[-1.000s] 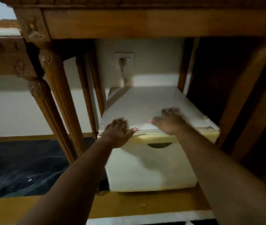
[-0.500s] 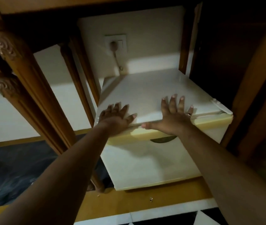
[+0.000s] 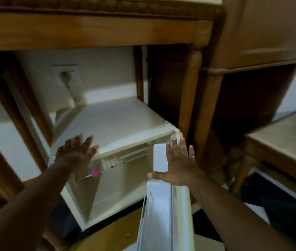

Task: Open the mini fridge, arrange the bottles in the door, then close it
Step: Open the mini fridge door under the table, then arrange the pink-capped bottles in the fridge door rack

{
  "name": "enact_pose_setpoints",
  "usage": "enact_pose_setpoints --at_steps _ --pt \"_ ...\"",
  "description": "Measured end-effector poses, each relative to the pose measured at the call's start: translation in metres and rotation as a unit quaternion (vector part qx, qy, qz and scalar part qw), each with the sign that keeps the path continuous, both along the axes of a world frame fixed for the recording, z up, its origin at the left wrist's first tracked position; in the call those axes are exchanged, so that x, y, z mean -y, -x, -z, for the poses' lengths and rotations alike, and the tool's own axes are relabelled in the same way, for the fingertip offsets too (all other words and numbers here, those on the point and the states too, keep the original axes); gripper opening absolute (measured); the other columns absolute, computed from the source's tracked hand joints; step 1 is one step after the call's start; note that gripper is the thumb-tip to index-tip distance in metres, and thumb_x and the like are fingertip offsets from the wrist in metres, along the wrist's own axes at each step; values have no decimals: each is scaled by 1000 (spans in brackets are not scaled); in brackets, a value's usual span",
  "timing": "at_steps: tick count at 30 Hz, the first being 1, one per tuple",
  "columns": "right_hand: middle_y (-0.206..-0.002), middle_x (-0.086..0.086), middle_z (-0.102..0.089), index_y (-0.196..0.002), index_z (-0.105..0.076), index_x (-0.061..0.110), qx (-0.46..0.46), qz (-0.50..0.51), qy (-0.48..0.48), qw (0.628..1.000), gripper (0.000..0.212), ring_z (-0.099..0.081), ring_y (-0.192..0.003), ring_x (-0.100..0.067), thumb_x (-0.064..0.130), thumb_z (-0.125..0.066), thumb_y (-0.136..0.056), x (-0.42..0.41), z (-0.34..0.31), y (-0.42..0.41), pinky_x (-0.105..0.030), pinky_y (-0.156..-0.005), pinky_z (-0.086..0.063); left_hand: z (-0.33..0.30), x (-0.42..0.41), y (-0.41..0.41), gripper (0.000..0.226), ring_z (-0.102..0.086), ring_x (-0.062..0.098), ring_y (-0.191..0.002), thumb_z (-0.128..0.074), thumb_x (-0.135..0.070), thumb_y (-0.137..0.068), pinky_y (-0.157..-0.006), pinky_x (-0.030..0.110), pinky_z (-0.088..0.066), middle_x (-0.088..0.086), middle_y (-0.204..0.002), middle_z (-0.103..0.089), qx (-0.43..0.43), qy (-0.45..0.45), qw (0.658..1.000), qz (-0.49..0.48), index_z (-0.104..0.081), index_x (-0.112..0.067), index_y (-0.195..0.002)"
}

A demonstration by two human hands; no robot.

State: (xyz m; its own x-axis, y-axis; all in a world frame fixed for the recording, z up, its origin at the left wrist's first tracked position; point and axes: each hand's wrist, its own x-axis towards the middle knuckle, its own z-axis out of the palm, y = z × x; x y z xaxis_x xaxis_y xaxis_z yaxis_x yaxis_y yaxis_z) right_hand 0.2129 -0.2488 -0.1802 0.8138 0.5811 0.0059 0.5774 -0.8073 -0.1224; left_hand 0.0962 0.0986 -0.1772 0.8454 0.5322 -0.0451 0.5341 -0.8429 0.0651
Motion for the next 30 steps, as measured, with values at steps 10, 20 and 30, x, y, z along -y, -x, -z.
enact_pose_setpoints --at_steps 10,20,30 --pt "-162 -15 11 -152 5 10 80 175 -10 981 135 11 -149 -29 100 -2 -52 102 14 -15 -50 -119 -1 -7 132 -138 59 -1 36 -159 -22 -51 -107 -125 57 -10 2 -174 1 -10 -72 975 211 -8 -40 -164" --pt "-163 -10 -8 -152 -12 12 121 173 28 977 119 -2 -150 -26 93 -5 -65 129 14 -67 -52 -118 -13 -1 130 -182 60 -7 37 -158 -16 -58 -105 -123 60 -11 3 -174 -10 31 -45 978 199 -12 -43 -162" --pt "-141 -8 -49 -143 -35 20 53 1 -69 996 53 -48 -125 -26 38 -49 -96 43 99 -12 -40 -101 -44 0 146 -178 78 -5 41 -158 -13 -70 -99 -123 64 -5 14 -173 -6 64 -48 993 89 -12 -28 -164"
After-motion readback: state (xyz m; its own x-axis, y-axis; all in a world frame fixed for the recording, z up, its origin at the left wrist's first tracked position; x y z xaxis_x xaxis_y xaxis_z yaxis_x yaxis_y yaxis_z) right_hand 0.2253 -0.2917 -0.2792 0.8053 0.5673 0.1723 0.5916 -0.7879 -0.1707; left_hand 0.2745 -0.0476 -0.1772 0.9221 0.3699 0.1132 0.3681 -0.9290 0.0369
